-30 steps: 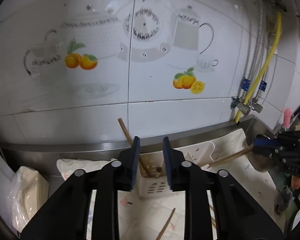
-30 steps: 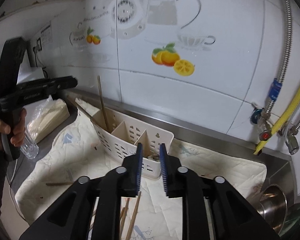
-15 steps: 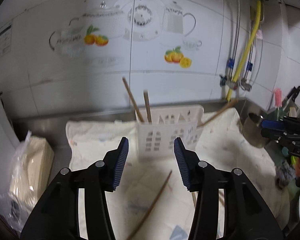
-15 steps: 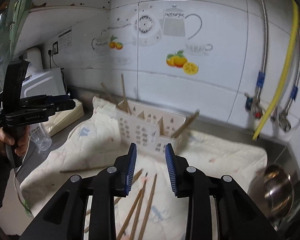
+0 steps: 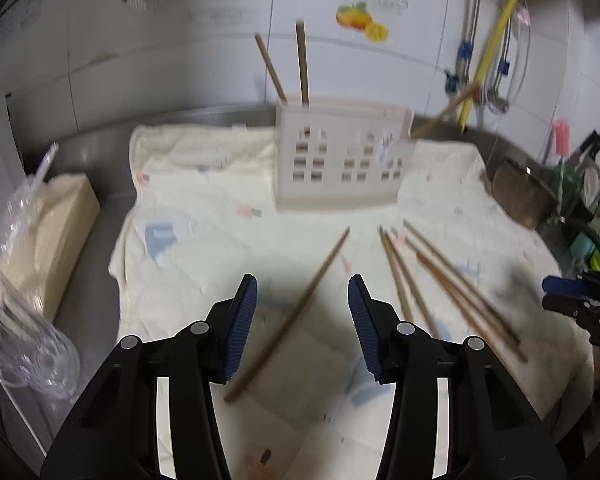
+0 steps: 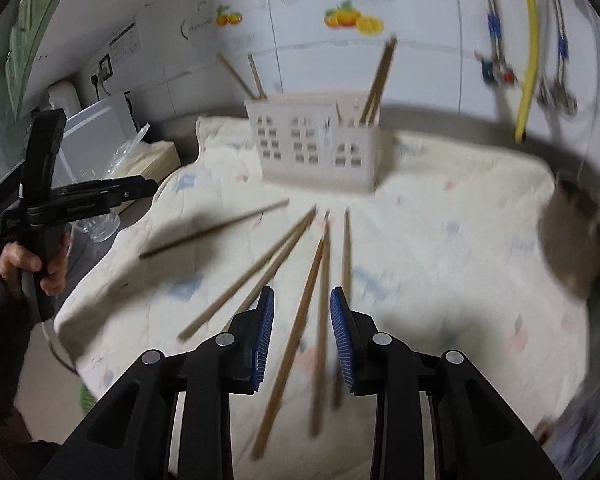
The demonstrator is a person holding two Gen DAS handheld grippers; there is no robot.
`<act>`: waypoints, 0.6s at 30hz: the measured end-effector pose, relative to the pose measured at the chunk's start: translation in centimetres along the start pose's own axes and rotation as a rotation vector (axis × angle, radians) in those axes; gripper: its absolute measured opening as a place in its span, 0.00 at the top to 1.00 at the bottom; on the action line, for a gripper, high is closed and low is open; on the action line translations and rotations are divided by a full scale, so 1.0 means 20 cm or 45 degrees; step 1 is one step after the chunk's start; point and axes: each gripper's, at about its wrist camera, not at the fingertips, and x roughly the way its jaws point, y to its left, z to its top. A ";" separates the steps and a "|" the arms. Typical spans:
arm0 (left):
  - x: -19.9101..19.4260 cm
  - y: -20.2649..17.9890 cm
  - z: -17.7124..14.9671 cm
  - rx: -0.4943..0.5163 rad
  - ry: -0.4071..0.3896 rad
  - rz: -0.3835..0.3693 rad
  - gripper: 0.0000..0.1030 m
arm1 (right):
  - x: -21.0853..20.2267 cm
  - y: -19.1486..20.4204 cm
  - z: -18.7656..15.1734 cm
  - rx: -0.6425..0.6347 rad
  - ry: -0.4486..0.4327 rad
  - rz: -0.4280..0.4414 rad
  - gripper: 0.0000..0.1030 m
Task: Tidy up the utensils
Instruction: 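Lower the right tool onto a chopstick and close while the left tool grasps another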
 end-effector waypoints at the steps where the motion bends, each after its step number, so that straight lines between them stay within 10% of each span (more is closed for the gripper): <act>1: 0.01 0.00 -0.03 0.004 0.019 -0.001 0.54 | 0.01 0.01 -0.04 0.014 0.018 0.016 0.76; 18: 0.07 0.04 -0.23 0.105 0.132 -0.012 0.54 | 0.13 0.11 -0.34 0.078 0.174 -0.060 0.86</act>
